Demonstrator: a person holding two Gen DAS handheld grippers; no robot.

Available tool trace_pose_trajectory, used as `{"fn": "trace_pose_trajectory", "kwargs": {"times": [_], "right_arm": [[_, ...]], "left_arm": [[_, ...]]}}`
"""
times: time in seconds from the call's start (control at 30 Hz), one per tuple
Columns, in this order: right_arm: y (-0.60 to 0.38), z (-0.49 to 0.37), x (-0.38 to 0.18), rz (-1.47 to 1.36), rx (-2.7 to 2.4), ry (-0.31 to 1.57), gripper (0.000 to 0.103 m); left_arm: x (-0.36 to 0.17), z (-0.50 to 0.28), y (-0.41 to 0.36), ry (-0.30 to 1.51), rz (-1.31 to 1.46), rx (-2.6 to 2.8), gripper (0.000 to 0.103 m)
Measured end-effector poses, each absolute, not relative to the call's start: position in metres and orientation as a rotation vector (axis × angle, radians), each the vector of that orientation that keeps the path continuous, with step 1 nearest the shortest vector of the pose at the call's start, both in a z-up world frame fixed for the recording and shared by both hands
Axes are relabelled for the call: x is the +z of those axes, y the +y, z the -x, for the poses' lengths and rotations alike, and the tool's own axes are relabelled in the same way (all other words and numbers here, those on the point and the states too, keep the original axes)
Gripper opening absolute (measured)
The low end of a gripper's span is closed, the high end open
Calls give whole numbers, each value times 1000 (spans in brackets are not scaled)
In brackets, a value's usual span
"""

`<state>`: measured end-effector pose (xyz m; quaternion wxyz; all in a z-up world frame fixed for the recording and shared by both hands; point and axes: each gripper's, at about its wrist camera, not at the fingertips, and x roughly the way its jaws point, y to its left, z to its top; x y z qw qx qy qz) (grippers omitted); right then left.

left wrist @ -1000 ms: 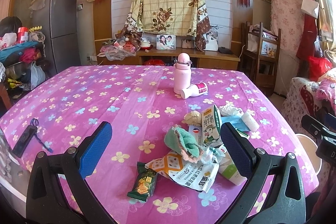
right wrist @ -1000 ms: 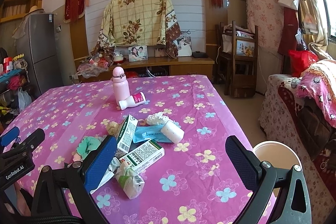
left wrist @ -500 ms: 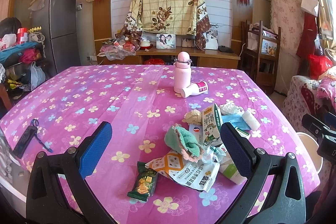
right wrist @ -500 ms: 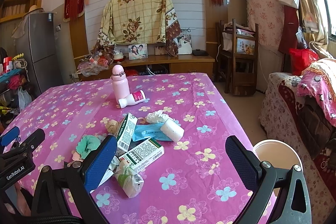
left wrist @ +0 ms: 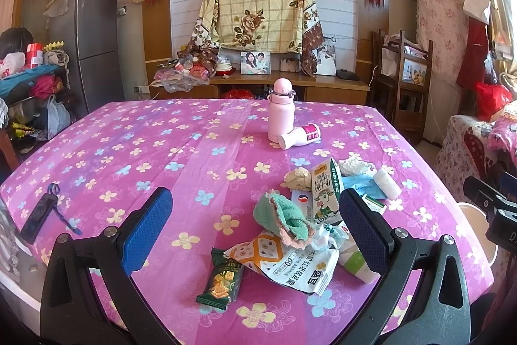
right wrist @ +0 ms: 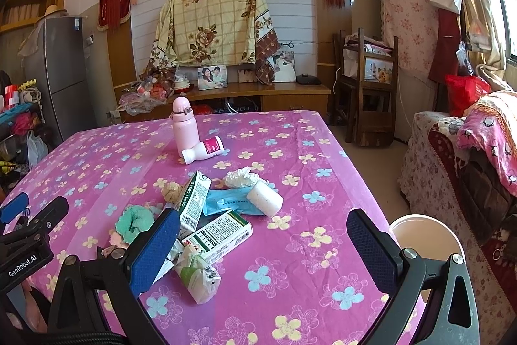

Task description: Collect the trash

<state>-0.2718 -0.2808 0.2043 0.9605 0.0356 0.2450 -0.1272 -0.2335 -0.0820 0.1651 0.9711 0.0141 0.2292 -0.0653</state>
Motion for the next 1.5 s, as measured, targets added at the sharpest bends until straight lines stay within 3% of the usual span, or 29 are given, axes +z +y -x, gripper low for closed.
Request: {"fn": "trace_pose_trajectory", "kwargs": {"times": [1.07, 1.5], "right_arm": [[-277, 260, 191, -84, -224, 564, 102], [-287, 247, 164, -142, -140, 666, 102]], "left_arm": [[161, 238, -71, 507, -19, -124, 102], [149, 211, -32, 621, -46, -118, 102]]}}
